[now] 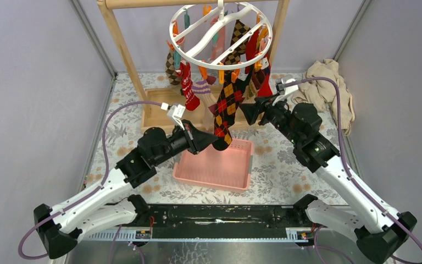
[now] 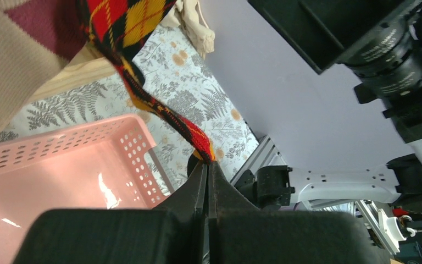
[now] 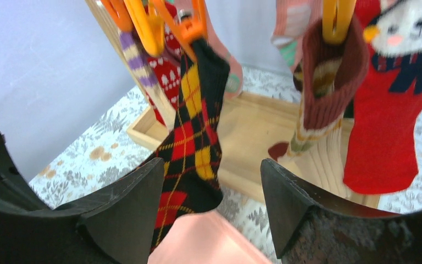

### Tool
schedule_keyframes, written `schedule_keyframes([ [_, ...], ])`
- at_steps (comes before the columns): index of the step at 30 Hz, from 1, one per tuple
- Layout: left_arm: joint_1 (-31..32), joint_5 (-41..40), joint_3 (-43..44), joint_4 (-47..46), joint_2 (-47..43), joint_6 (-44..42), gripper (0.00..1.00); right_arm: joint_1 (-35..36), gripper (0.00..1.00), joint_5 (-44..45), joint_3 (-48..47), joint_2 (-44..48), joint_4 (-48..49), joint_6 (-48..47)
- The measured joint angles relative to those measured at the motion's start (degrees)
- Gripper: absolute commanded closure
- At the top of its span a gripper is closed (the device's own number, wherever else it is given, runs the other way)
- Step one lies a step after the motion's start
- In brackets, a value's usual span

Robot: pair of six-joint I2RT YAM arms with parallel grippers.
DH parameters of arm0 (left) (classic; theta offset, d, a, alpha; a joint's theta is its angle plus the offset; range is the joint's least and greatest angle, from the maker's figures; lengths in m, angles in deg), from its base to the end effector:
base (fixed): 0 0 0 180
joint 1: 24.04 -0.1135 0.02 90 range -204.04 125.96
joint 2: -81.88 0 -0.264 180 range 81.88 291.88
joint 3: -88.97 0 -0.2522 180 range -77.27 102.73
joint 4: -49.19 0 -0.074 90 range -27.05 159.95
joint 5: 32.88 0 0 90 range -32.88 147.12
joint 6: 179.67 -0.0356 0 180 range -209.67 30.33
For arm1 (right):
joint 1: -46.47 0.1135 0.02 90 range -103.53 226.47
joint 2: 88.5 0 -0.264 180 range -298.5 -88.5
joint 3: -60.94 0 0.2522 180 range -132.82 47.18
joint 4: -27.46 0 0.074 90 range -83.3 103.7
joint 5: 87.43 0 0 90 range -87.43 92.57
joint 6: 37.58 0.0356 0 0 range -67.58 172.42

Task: Remove the socks clipped to the hanger
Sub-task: Remove the sock from the hanger.

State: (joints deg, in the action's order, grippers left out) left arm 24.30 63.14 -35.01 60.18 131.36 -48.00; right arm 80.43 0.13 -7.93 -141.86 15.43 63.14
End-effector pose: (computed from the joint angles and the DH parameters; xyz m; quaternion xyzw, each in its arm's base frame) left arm 0.1355 -0.1580 0.3344 0.0782 0.7297 -0.5068 0.4522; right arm 0.1773 0.1213 0.3994 -0.1532 0.6680 0.2902 0.6679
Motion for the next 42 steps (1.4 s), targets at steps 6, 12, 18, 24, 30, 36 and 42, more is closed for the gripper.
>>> schedule_keyframes([
  [6,0.0,0.7,7.3,6.23,0.33,0.0,1.0,0.0,0.28,0.37,-2.36,-3.76,8.17,-1.22],
  [12,0.0,1.77,10.75,11.21,1.55,-0.04,1.0,0.0,0.28,-0.22,-3.61,-7.82,15.26,-2.08],
  [18,0.0,2.1,11.63,14.51,2.16,-0.26,1.0,0.0,0.3,-0.26,-4.87,-11.63,20.33,-2.58],
  [24,0.0,2.12,12.55,16.52,2.34,-0.46,1.0,0.0,0.3,-0.22,-5.77,-13.62,23.28,-3.41],
  [30,0.0,2.14,12.96,16.96,2.89,-0.66,1.0,0.0,0.31,-0.22,-6.88,-14.69,24.98,-4.07],
  [36,0.0,2.14,13.22,16.96,3.41,-0.72,1.0,-0.02,0.36,-0.26,-8.59,-16.39,25.92,-4.7],
  [42,0.0,2.12,13.25,16.96,3.69,-0.76,1.0,-0.24,0.46,-0.76,-8.81,-17.33,26.01,-4.92],
])
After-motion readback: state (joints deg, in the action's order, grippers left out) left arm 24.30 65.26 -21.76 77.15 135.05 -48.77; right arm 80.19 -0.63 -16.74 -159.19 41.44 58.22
